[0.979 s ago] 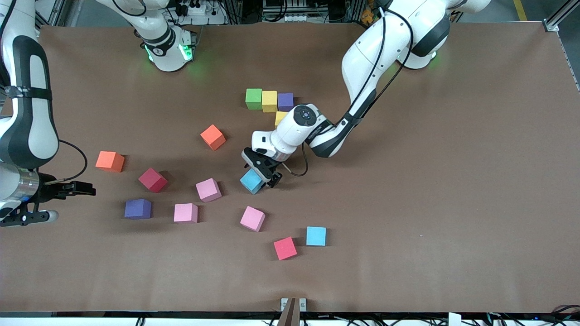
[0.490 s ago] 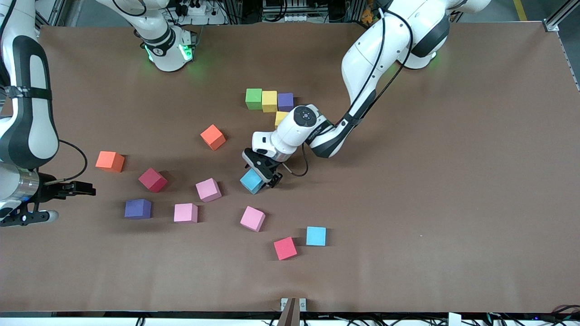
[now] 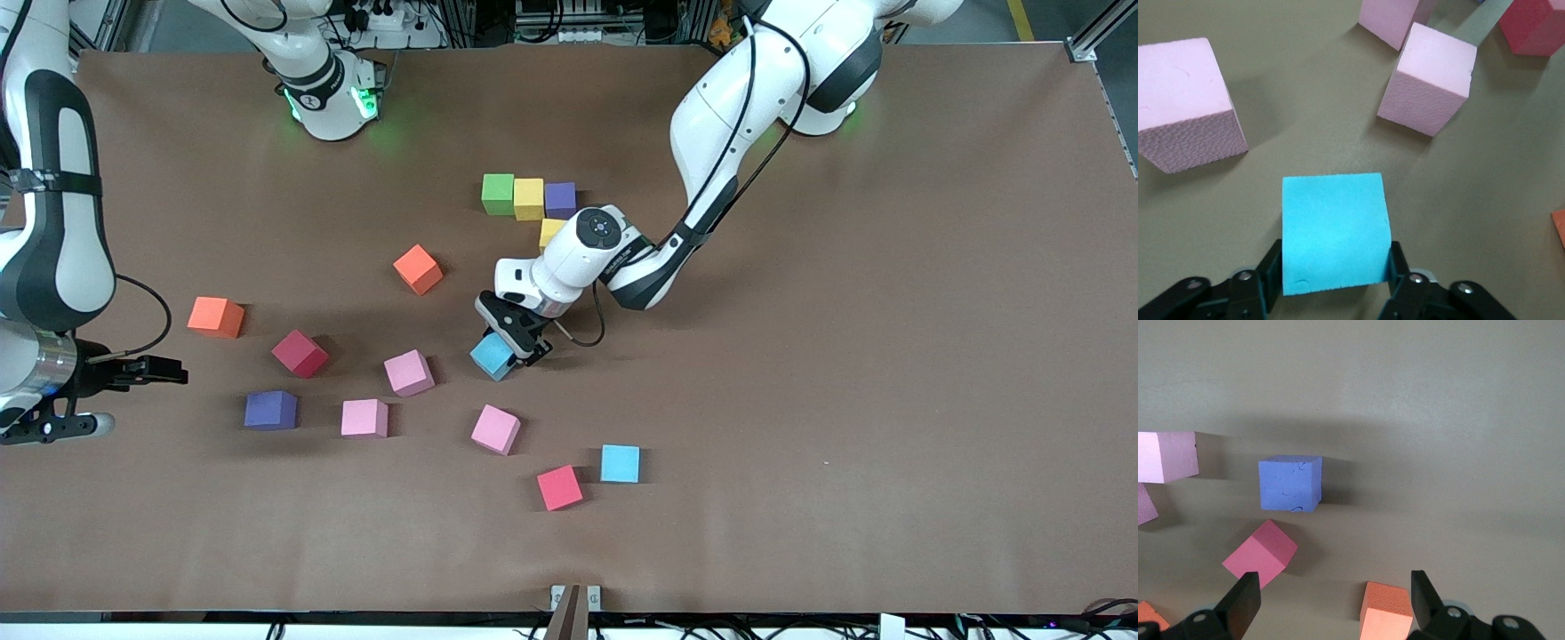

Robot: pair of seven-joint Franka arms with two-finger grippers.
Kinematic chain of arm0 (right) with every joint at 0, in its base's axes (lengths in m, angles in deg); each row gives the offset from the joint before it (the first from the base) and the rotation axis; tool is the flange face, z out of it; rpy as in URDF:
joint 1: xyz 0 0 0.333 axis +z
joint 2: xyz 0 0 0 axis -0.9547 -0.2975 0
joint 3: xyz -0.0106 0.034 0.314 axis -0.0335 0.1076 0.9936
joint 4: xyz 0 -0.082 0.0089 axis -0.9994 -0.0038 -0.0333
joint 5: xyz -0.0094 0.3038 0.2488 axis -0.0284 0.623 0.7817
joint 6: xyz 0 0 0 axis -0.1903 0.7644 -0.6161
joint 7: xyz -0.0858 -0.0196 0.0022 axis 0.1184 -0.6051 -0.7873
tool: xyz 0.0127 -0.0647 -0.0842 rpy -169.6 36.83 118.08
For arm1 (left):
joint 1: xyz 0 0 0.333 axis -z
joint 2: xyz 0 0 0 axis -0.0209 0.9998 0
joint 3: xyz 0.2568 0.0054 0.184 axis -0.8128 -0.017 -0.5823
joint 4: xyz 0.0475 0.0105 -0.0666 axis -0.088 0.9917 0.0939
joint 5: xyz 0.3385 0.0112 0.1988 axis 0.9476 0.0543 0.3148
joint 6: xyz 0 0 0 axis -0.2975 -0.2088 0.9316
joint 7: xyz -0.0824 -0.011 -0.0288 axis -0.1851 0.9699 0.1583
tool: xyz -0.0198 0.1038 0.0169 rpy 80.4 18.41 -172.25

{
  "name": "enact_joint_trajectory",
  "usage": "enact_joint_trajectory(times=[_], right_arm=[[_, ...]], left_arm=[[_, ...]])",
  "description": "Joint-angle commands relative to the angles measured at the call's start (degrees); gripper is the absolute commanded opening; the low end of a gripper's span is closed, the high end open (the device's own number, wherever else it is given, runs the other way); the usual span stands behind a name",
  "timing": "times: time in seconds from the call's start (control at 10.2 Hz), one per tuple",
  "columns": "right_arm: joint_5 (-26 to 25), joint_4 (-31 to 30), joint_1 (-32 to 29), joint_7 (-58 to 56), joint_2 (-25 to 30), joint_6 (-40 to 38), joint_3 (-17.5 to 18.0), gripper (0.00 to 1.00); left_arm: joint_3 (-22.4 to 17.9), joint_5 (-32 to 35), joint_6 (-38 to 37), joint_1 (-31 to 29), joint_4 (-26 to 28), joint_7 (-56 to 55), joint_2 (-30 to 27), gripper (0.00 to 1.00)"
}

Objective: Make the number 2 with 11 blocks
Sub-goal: 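Lift the cyan cube and carry it below the second yellow cube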

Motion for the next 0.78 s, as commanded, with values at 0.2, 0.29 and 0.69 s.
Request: enact_joint_trajectory(times=[0.2, 0.29, 0.69], right_arm=[[1.0, 0.3, -0.7, -0.9, 0.0, -0.2, 0.6, 1.00], [1.1, 0.3, -0.7, -0.9, 0.0, -0.1, 0.6, 1.00], [1.1, 0.3, -0.7, -0.9, 0.0, -0.2, 0.6, 1.00]], left_arm=[[-0.4, -1.3, 0.7, 0.5, -0.9, -0.1, 0.5, 0.42], [-0.4, -1.3, 0.7, 0.5, -0.9, -0.2, 0.5, 0.41], [-0.4, -1.4, 0.7, 0.5, -0.8, -0.1, 0.5, 0.32]])
